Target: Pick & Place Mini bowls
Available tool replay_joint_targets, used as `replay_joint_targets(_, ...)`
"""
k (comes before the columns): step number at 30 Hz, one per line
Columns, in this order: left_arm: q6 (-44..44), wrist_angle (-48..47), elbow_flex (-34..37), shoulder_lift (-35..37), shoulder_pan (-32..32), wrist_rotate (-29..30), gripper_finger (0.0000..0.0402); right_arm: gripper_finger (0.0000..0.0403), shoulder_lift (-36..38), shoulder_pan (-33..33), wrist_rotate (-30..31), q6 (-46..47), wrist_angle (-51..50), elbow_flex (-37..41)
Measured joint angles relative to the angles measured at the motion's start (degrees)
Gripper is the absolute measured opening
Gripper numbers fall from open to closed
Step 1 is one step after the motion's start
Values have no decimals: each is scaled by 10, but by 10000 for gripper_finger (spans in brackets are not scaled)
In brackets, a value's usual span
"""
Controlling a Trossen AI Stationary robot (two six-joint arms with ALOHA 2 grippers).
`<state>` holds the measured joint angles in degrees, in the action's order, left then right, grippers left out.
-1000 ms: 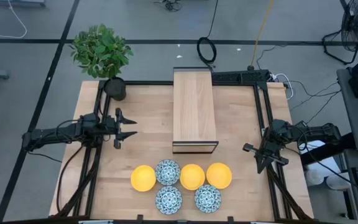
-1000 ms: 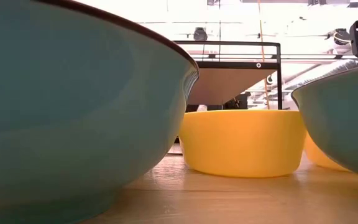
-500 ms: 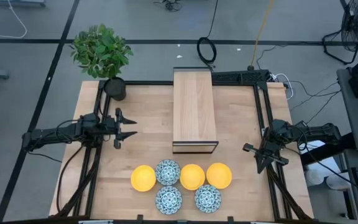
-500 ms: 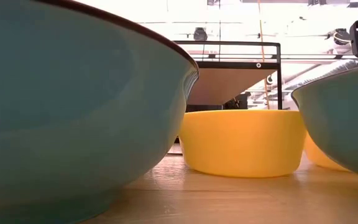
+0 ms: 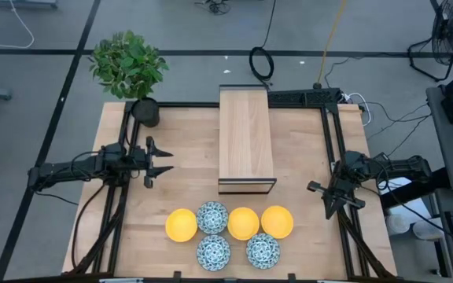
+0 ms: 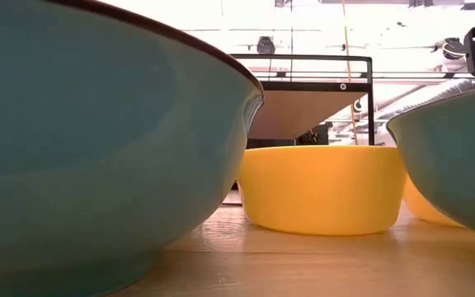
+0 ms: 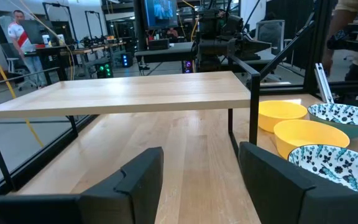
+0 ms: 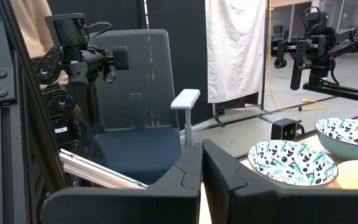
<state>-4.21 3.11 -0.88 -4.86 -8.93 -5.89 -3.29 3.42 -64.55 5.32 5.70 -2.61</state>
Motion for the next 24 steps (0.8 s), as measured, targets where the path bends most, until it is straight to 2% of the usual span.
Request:
replay_joint_targets(13, 0, 0, 0, 0, 0, 0, 214, 0, 0, 0, 3, 0, 0, 0)
replay_joint_targets(15, 0, 0, 0, 0, 0, 0, 214, 0, 0, 1, 54, -5, 0, 0)
replay_joint_targets(17, 0, 0, 0, 0, 0, 0, 214, 0, 0, 0, 192, -61, -5, 0)
replay_joint_targets(22, 0, 0, 0, 0, 0, 0, 214, 0, 0, 0, 722, -266, 3, 0)
replay_joint_targets(24, 0, 0, 0, 0, 0, 0, 214, 0, 0, 0, 911, -320, 15, 0)
